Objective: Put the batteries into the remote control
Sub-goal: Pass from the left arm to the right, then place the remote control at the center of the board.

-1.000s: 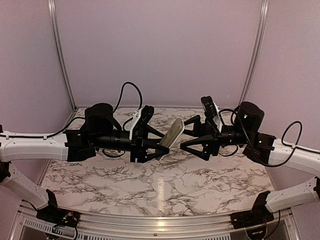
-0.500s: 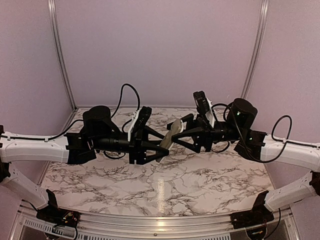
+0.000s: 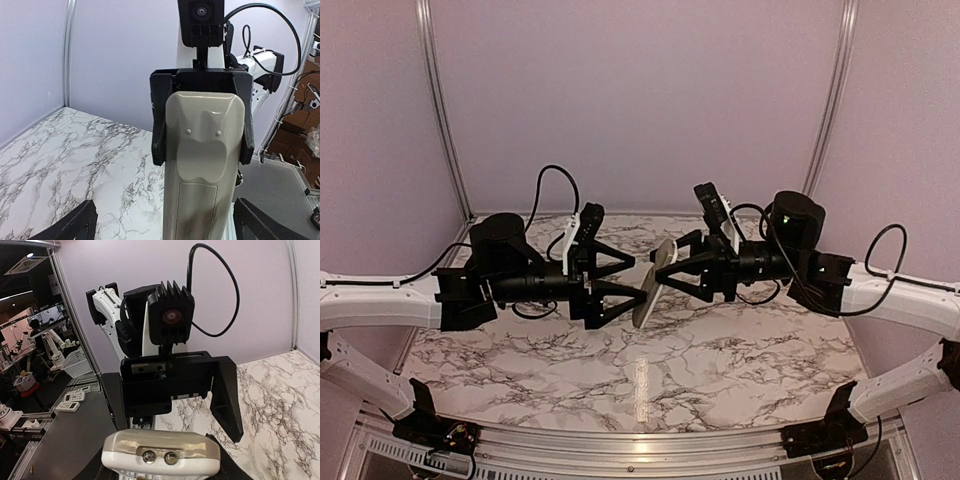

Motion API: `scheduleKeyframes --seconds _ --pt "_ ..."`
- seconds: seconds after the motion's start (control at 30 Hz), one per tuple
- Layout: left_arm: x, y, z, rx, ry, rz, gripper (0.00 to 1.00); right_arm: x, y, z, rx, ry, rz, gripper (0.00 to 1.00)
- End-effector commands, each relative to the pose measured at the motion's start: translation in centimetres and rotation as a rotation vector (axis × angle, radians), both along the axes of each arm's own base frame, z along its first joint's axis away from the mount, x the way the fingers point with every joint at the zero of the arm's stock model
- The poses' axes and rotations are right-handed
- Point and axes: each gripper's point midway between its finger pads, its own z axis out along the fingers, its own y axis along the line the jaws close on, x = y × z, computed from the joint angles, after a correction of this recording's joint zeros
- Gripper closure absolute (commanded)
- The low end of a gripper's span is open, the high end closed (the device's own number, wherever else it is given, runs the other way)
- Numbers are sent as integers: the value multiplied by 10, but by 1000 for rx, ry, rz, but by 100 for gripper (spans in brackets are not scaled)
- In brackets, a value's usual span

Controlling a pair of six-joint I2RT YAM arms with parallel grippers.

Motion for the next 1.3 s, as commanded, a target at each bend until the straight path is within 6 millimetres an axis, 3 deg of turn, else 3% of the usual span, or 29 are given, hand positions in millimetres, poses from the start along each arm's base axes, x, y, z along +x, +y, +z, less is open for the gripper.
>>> scheduleKeyframes --seconds 0.0,0.13,0.3,0.43,0.8,1.27 --pt "38 39 -1 10 74 256 1 36 0 -28 -170 71 -158 81" --pt "69 69 -14 46 145 442 1 63 -8 -79 -367 182 -271 81" --pt "103 103 -43 117 249 669 1 86 -13 -124 -568 270 -357 81" --pt "116 121 -58 158 295 773 1 94 -15 -152 -701 323 -379 81" --pt "121 134 -96 240 338 846 1 95 -12 -230 -1018 377 -375 80" --pt "112 136 -122 222 387 825 1 92 -10 -286 -1258 342 -382 76"
